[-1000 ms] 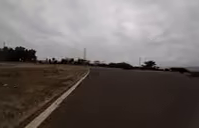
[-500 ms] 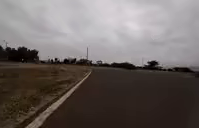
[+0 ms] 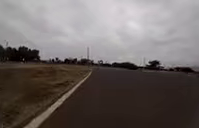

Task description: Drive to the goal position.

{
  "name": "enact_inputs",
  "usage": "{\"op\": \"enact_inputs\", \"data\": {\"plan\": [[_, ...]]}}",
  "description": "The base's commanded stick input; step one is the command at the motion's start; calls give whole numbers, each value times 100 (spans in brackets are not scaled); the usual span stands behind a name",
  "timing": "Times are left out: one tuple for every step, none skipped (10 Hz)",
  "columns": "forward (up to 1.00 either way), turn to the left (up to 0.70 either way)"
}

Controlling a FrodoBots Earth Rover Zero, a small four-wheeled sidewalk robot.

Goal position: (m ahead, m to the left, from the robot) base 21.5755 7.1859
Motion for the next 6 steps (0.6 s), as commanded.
{"op": "enact_inputs", "data": {"plan": [[100, -3], [100, 0], [100, 0], [100, -6], [100, -1], [100, 0]]}}
